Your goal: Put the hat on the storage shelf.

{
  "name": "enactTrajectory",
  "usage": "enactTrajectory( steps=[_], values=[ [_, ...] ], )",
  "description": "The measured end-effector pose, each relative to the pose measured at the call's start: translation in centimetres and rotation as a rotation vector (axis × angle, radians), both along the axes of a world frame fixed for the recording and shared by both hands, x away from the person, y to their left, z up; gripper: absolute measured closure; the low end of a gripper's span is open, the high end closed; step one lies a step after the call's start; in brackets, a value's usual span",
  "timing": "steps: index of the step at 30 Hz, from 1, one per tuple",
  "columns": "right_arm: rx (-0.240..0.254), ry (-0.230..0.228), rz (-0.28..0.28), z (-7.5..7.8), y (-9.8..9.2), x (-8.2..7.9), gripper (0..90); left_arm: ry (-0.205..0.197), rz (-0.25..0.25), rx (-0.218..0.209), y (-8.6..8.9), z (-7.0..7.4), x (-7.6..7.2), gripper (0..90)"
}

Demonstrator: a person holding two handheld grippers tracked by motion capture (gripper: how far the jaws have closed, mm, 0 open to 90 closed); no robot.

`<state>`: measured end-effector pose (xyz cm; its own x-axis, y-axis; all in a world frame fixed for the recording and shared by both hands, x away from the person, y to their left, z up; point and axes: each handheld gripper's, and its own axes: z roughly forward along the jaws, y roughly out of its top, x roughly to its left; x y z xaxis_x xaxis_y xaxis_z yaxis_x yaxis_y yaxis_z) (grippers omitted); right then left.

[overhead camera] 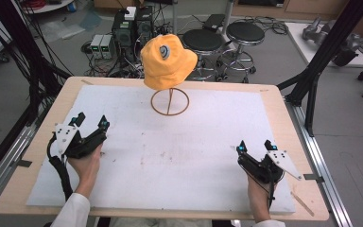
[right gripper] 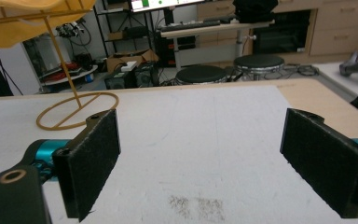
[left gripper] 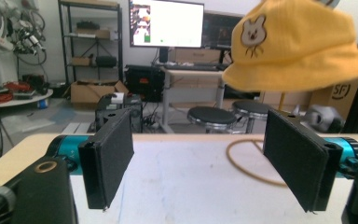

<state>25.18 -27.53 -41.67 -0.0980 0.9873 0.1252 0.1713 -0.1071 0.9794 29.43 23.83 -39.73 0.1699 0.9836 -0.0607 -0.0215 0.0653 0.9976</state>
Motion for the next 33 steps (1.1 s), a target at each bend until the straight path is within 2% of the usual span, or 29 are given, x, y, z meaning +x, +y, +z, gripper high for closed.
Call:
enactTrajectory(
  steps=[2,6,11,14,17,21,27,33],
  values=[
    [0.023,0.015,-0.009,-0.3,-0.1,0.0,11.1,-0.002,0.011,0.012,0.2,-0.5,-0.4,24.6],
    [0.023,0.042,-0.026,-1.0,-0.3,0.1,11.1,0.005,0.028,0.035,0.6,-1.4,-1.1,24.5],
    [0.034,0.081,-0.023,-1.8,-0.4,0.2,11.1,0.004,0.035,0.034,1.1,-2.1,-2.1,24.4],
    [0.001,0.069,-0.023,-1.8,-0.1,0.0,11.1,-0.007,0.036,0.038,1.1,-2.2,-2.5,24.6],
    [-0.02,0.056,-0.009,-1.6,0.5,-0.3,11.1,0.002,0.029,0.049,1.0,-2.5,-2.6,24.6],
    [-0.064,0.032,0.008,-1.4,1.0,-0.5,11.1,0.01,0.022,0.038,1.2,-2.8,-2.5,24.7],
    [-0.063,0.021,0.009,-1.3,0.9,-0.5,11.1,0.024,0.022,0.019,1.7,-2.9,-2.4,24.8],
    [-0.062,0.013,0.005,-1.2,0.9,-0.7,11.1,0.035,0.011,0.039,1.4,-3.0,-2.5,24.9]
  ],
)
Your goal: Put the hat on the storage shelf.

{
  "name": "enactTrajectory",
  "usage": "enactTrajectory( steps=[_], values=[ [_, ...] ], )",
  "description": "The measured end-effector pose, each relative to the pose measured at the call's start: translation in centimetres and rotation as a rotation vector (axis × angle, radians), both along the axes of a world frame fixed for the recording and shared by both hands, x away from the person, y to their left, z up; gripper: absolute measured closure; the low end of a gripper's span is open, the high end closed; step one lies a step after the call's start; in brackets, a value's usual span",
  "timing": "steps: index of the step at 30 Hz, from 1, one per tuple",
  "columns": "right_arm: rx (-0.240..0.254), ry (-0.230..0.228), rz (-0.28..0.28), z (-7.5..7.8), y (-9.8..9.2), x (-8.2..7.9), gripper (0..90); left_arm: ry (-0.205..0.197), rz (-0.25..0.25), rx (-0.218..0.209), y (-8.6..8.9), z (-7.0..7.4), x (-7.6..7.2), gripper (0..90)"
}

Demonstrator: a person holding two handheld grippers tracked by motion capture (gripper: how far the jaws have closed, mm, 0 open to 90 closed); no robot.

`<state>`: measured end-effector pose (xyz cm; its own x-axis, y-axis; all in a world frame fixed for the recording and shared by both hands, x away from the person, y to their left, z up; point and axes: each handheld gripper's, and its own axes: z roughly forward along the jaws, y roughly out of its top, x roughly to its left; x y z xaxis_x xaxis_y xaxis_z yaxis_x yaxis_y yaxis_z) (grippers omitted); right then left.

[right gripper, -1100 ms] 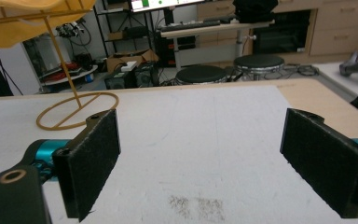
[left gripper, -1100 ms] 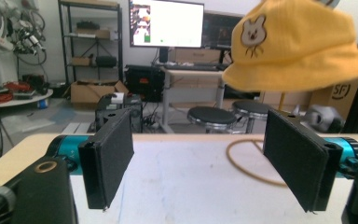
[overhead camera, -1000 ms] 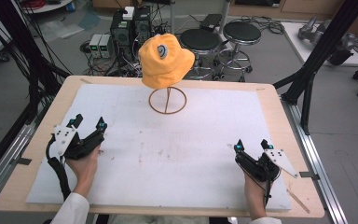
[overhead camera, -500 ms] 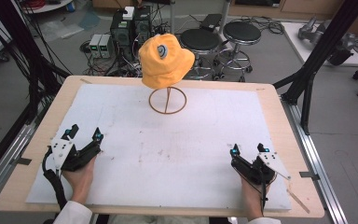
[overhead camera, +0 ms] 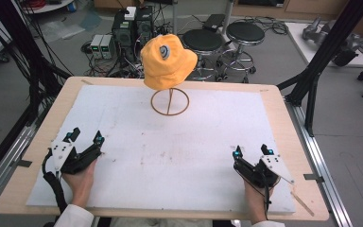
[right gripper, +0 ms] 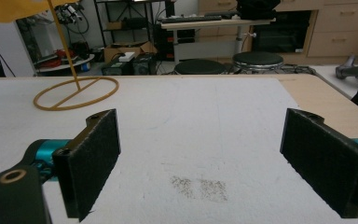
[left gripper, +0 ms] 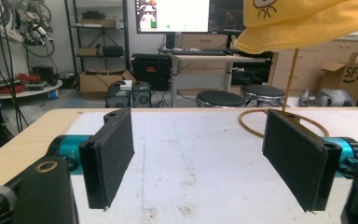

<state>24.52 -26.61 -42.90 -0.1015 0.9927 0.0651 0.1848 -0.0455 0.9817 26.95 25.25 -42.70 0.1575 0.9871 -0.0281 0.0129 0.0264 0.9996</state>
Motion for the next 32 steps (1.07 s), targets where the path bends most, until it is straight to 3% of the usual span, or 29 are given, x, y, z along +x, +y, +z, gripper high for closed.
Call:
enactTrajectory(
  steps=[24,32],
  values=[
    [0.014,0.012,0.009,-0.06,0.02,0.08,11.1,0.029,0.007,-0.03,0.51,-0.24,0.0,26.0],
    [0.018,0.014,0.012,-0.07,-0.03,0.12,11.1,0.029,-0.003,-0.021,0.3,-0.25,-0.07,26.1]
  ],
)
